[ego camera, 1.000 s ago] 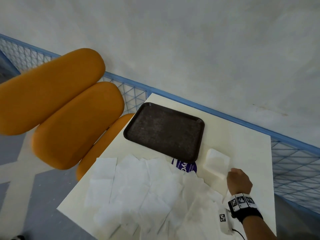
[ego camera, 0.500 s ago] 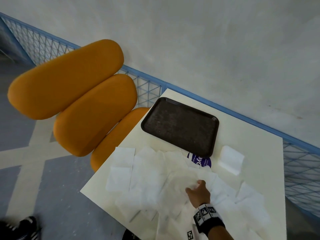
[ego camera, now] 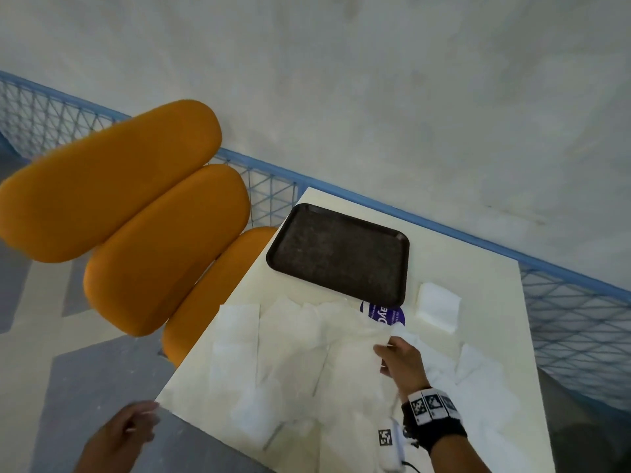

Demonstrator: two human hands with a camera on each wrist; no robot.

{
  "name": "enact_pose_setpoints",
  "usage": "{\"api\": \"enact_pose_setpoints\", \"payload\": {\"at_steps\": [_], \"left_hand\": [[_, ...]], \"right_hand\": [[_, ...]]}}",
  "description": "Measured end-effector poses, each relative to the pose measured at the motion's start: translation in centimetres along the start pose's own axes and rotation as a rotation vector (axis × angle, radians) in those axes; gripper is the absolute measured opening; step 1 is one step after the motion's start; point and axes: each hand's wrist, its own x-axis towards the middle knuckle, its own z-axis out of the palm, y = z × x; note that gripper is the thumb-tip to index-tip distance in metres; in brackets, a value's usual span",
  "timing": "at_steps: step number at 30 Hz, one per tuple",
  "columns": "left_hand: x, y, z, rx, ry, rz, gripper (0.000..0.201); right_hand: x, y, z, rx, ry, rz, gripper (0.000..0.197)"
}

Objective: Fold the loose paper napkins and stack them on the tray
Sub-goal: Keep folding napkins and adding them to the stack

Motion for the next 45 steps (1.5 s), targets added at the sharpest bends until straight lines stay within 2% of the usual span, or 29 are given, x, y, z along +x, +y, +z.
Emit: {"api": "enact_pose_setpoints", "payload": {"at_steps": [1,5,8,10,11,13,14,16,18,21,23,25,28,30,33,36,39,41,43,44,45], "left_hand": [[0.5,2.4,0.5,0.025,-0.013,0.068,0.012],[0.1,13.2,5.4,-0.055,-0.25,0.308,0.02],[-1.2,19.5,10.4,0.054,-0.492,0.467,0.053],[-2.7,22.9,13.0,0.088,-0.596,0.518,0.064],[-3.6,24.3,13.9,0.053,-0.633,0.538,0.061],[-5.0,25.9,15.0,-0.062,-0.675,0.565,0.044],[-5.6,26.4,15.4,-0.108,-0.678,0.59,0.037],[-6.6,27.3,15.9,-0.184,-0.653,0.62,0.036],[-7.2,28.3,16.5,-0.216,-0.605,0.657,0.028],[-7.8,29.6,17.0,-0.217,-0.57,0.687,0.007],[-8.4,30.4,17.0,-0.196,-0.563,0.713,0.005],[-8.8,31.1,17.0,-0.184,-0.55,0.72,0.009],[-9.6,31.9,17.1,-0.156,-0.551,0.736,0.012],[-10.1,32.3,17.3,-0.16,-0.54,0.749,0.015],[-10.8,32.5,17.7,-0.138,-0.507,0.793,0.005],[-10.9,32.1,18.1,-0.042,-0.407,0.866,0.012],[-11.3,31.8,18.2,-0.017,-0.288,0.912,0.011],[-11.2,31.8,18.5,-0.066,-0.207,0.903,0.02],[-11.3,32.2,18.8,-0.062,-0.228,0.901,0.044],[-11.3,32.5,19.0,-0.036,-0.283,0.894,0.048],[-11.4,32.9,19.2,-0.021,-0.345,0.89,0.041]], "right_hand": [[-0.8,-0.9,-0.4,0.066,-0.02,-0.026,0.02],[-3.7,-4.7,-1.9,0.334,-0.213,-0.119,0.016],[-6.3,-8.0,-3.0,0.463,-0.319,-0.214,0.028],[-8.0,-9.8,-4.1,0.479,-0.332,-0.267,0.03],[-8.5,-10.4,-4.8,0.502,-0.33,-0.288,0.031],[-9.4,-11.2,-6.0,0.545,-0.313,-0.316,0.032],[-9.6,-11.4,-6.7,0.559,-0.29,-0.334,0.033],[-9.8,-11.5,-8.0,0.565,-0.235,-0.364,0.039],[-9.7,-11.4,-9.0,0.498,-0.131,-0.395,0.05],[-9.8,-11.0,-10.3,0.189,0.027,-0.543,0.071],[-10.1,-10.4,-10.9,0.027,0.032,-0.667,0.076],[-10.1,-9.6,-11.3,-0.122,-0.006,-0.762,0.07],[-9.7,-9.0,-11.6,-0.337,0.01,-0.839,0.051],[-9.6,-9.1,-11.8,-0.336,0.039,-0.855,0.039],[-9.3,-9.4,-12.1,-0.267,0.043,-0.897,0.02],[-8.7,-9.4,-12.5,-0.224,0.005,-0.89,0.005],[-8.6,-8.8,-13.1,-0.179,-0.042,-0.865,0.005],[-8.7,-8.6,-13.7,-0.162,-0.066,-0.851,0.006],[-8.5,-8.5,-14.2,-0.148,-0.114,-0.838,0.006],[-8.4,-8.5,-14.5,-0.136,-0.145,-0.829,0.006],[-8.2,-8.5,-14.8,-0.127,-0.165,-0.822,0.008]]}}
